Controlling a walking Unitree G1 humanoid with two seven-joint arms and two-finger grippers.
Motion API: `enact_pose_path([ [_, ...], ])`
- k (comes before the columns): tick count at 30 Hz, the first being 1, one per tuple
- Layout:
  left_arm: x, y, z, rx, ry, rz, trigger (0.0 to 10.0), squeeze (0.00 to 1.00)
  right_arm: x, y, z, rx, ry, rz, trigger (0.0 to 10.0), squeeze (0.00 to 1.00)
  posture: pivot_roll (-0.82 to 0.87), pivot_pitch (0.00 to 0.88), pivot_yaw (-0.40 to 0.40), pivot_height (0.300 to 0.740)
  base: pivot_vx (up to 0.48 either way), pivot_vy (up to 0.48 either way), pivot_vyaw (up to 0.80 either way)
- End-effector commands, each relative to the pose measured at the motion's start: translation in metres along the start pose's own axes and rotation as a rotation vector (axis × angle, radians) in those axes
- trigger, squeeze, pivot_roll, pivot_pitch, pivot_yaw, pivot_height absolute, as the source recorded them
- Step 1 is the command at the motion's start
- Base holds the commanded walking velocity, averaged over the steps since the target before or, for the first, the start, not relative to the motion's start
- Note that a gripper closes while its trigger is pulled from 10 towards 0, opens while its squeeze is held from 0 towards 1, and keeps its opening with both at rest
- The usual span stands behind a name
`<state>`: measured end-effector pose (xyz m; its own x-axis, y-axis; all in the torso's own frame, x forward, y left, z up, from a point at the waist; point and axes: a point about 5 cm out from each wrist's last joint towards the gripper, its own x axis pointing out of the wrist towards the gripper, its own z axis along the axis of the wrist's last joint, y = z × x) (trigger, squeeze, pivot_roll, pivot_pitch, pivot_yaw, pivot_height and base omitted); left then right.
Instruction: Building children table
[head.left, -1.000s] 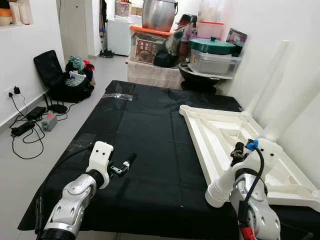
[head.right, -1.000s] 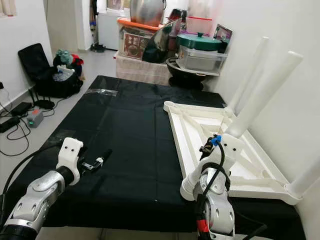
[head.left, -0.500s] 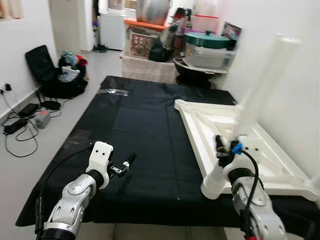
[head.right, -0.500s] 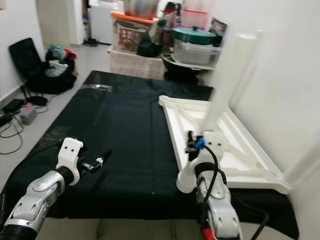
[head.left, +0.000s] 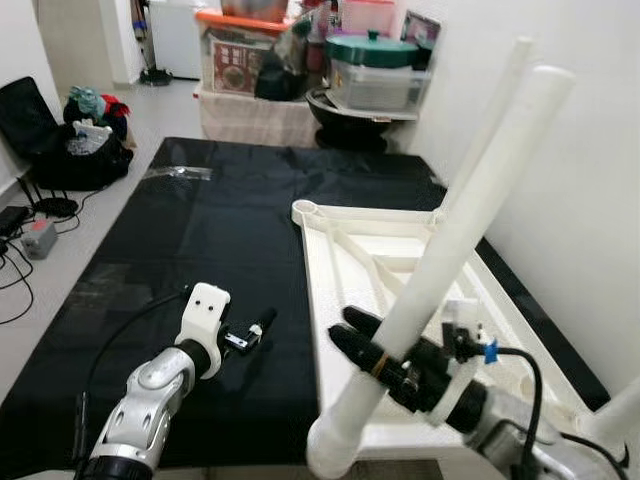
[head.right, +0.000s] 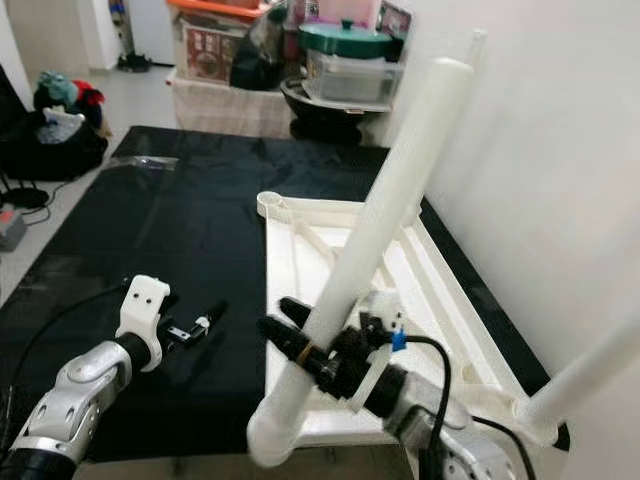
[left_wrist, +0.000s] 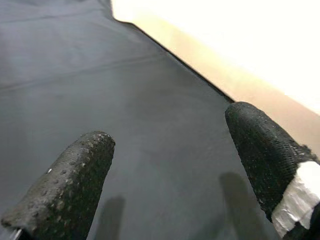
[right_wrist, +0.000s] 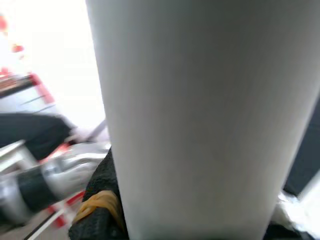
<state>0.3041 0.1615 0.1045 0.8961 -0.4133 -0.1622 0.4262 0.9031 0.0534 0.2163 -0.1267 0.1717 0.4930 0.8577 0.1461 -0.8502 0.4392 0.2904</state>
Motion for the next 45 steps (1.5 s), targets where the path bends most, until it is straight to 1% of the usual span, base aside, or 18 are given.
enact_pose_path([
  [1,0.001,-0.001,0.000,0.001,0.008,-0.003,10.0,0.00,-0.001,-0.004,-0.009,0.000,0.067,0.037,10.0,0.00,0.07,0.000,-0.115,0.740,0.000,0.000,0.00],
  [2,0.001,-0.001,0.000,0.001,0.008,-0.003,10.0,0.00,-0.001,-0.004,-0.009,0.000,0.067,0.037,10.0,0.00,0.07,0.000,-0.115,0.740,0.000,0.000,0.00],
  [4,0.001,0.000,0.001,0.004,0.007,0.001,10.0,0.00,0.000,-0.010,-0.010,-0.033,0.082,0.051,10.0,0.00,0.07,0.000,-0.117,0.740,0.000,0.000,0.00],
  [8,0.001,0.000,0.001,0.005,0.007,0.002,10.0,0.00,-0.001,-0.011,-0.010,-0.037,0.086,0.059,10.0,0.00,0.07,0.000,-0.118,0.740,0.000,0.000,0.00],
  [9,0.000,0.001,0.001,0.006,0.008,0.006,10.0,0.00,-0.001,-0.014,-0.011,-0.065,0.103,0.052,10.0,0.00,0.08,0.000,-0.120,0.740,0.000,0.000,0.00],
  [11,0.000,0.001,0.001,0.006,0.008,0.006,10.0,0.00,-0.001,-0.014,-0.011,-0.065,0.103,0.052,10.0,0.00,0.08,0.000,-0.120,0.740,0.000,0.000,0.00],
  [13,-0.001,0.002,0.000,0.006,0.011,0.010,10.0,0.00,-0.001,-0.017,-0.011,-0.132,0.140,0.046,10.0,0.00,0.07,0.000,-0.118,0.740,0.000,0.000,0.00],
  [14,-0.001,0.002,0.000,0.006,0.011,0.010,10.0,0.00,-0.001,-0.017,-0.011,-0.132,0.140,0.046,10.0,0.00,0.07,0.000,-0.118,0.740,0.000,0.000,0.00],
  [17,0.000,0.000,-0.001,0.002,0.015,0.005,10.0,0.00,-0.004,-0.022,-0.008,-0.230,0.180,0.017,10.0,0.00,0.06,0.000,-0.114,0.740,0.000,0.000,0.00],
  [23,0.002,-0.001,-0.001,0.002,0.014,0.001,10.0,0.00,-0.006,-0.024,-0.008,-0.249,0.193,0.011,10.0,0.00,0.06,0.000,-0.110,0.740,0.000,0.000,0.00],
  [24,0.002,-0.001,-0.001,0.002,0.014,-0.001,10.0,0.00,-0.008,-0.026,-0.011,-0.268,0.213,0.003,10.0,0.00,0.06,0.000,-0.109,0.740,0.000,0.000,0.00],
  [28,0.002,-0.001,-0.001,0.003,0.014,-0.002,10.0,0.00,-0.009,-0.027,-0.014,-0.279,0.230,-0.008,10.0,0.00,0.05,0.000,-0.109,0.740,0.000,0.000,0.00],
  [37,0.003,-0.001,-0.001,0.003,0.015,-0.004,10.0,0.00,-0.011,-0.028,-0.020,-0.286,0.251,-0.039,10.0,0.00,0.05,0.000,-0.104,0.740,0.000,0.000,0.00],
  [38,0.003,-0.001,-0.001,0.004,0.016,-0.008,10.0,0.00,-0.013,-0.029,-0.024,-0.283,0.254,-0.071,10.0,0.00,0.05,0.000,-0.097,0.740,0.000,0.000,0.00],
  [45,0.005,-0.001,0.000,0.007,0.015,-0.013,10.0,0.00,-0.014,-0.027,-0.029,-0.273,0.256,-0.084,10.0,0.00,0.05,0.000,-0.094,0.740,0.000,0.000,0.00],
])
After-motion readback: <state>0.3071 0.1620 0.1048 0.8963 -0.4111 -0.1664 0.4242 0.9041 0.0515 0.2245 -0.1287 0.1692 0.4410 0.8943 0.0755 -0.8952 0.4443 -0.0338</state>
